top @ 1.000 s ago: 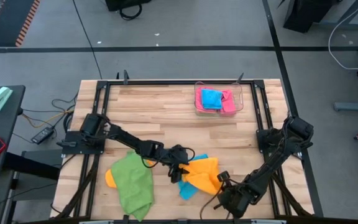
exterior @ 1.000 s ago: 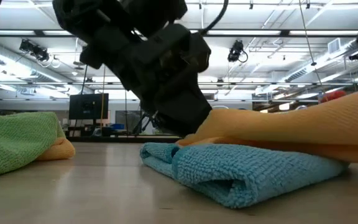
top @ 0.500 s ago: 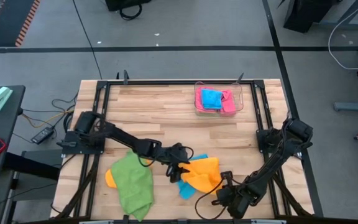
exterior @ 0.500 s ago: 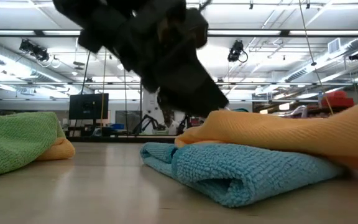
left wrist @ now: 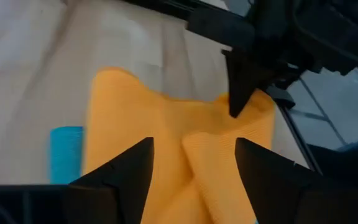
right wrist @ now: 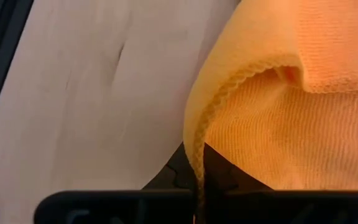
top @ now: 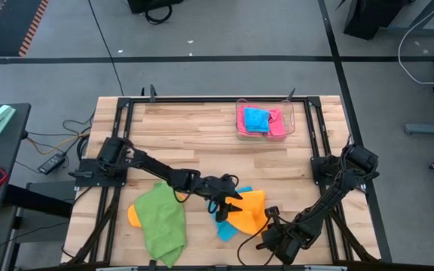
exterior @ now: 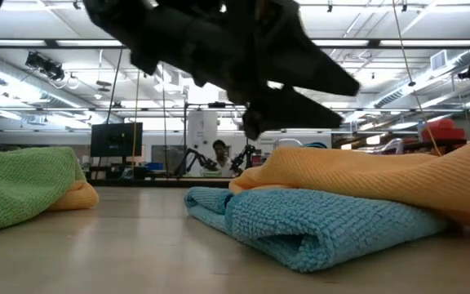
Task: Fold microfiber towels
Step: Fold the right yellow towel
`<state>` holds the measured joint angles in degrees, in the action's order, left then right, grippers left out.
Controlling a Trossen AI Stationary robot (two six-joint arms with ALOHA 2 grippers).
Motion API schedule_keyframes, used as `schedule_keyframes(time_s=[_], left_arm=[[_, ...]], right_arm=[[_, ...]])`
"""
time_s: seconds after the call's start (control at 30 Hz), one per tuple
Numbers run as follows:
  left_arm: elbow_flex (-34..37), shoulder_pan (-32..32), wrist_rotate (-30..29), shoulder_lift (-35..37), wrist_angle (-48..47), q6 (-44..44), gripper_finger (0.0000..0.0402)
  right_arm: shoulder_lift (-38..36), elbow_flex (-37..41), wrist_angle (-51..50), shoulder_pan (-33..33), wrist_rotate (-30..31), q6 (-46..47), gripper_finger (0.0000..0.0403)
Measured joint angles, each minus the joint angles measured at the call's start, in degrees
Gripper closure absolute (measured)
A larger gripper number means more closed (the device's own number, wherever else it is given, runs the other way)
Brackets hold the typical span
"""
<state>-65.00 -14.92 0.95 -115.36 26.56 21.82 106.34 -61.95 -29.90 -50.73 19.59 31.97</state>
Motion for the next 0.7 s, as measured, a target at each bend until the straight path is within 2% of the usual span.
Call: schedule_keyframes(time_s=[0.3, 0.6, 0.7], left_arm=[[-9.23, 1.31, 8.66, -7.83, -5.08, 0.59, 0.0136], [-10.96, 3.48, 16.64, -11.69, -7.31, 4.51, 0.0147], [-11.10, 3.46, 17.57, -11.56, -6.95, 4.56, 0.0151]], right_arm=[[0.00, 0.00, 0.01, 0.34, 0.07, -0.26, 0.0395], [0.00, 0.00, 0.29, 0.34, 0.18, -0.20, 0.0395], [0.00, 0.00, 0.27, 0.34, 0.83, -0.17, 0.0395]])
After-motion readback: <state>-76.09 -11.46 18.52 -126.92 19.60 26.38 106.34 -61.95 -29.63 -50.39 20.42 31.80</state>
